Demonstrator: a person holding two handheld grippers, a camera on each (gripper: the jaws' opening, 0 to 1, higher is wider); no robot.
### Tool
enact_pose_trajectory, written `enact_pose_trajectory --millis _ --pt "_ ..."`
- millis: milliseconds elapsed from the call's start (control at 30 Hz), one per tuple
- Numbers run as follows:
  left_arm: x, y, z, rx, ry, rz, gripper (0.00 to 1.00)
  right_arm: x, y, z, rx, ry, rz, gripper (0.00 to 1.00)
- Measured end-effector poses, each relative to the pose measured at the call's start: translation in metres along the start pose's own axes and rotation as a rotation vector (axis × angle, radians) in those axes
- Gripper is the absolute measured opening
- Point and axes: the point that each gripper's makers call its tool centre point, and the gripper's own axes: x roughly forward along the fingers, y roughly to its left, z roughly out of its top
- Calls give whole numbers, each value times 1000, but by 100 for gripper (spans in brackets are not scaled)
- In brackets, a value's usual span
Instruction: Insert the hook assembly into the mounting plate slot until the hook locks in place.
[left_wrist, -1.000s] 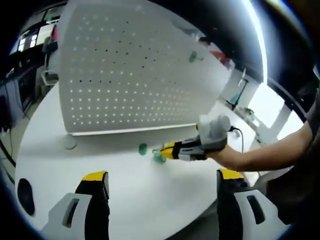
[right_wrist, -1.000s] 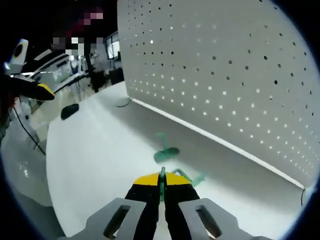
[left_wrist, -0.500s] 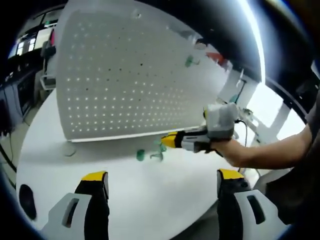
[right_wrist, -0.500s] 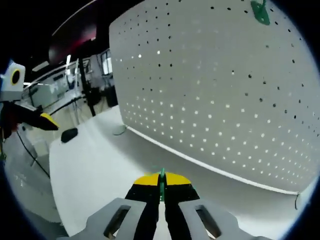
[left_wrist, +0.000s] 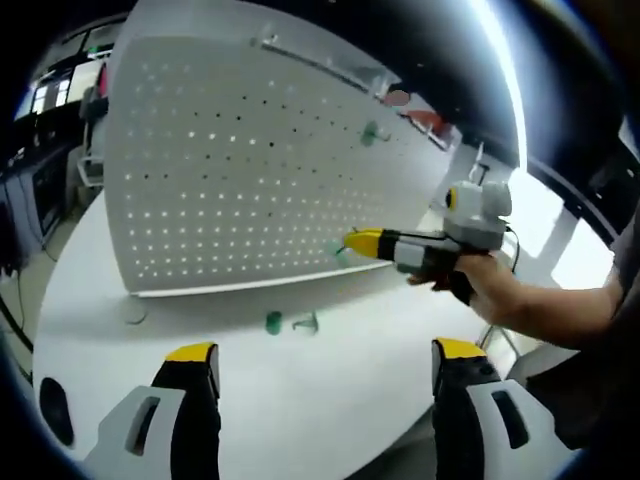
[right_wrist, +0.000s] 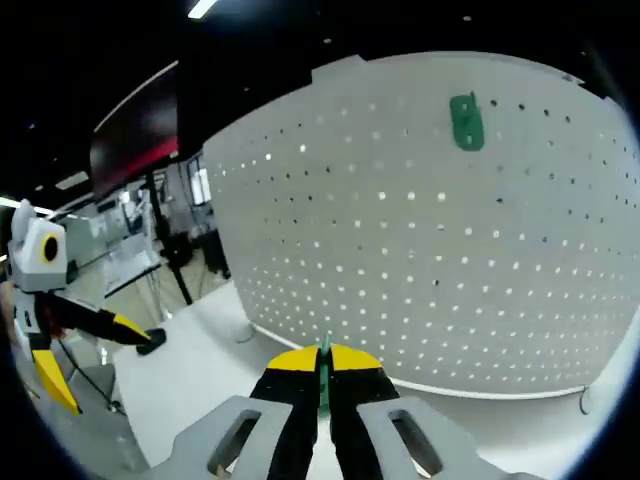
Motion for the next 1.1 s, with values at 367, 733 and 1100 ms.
enact_pose_trajectory --millis 367,733,1100 --pt "8 -17 22 -16 -39 -41 84 -35 20 43 21 -109 47 0" --pt "13 -33 32 -52 -66 -93 76 -67 58 32 95 -162 84 0" --pt "12 -44 35 -73 -79 -139 54 -76 98 28 117 -184 172 0"
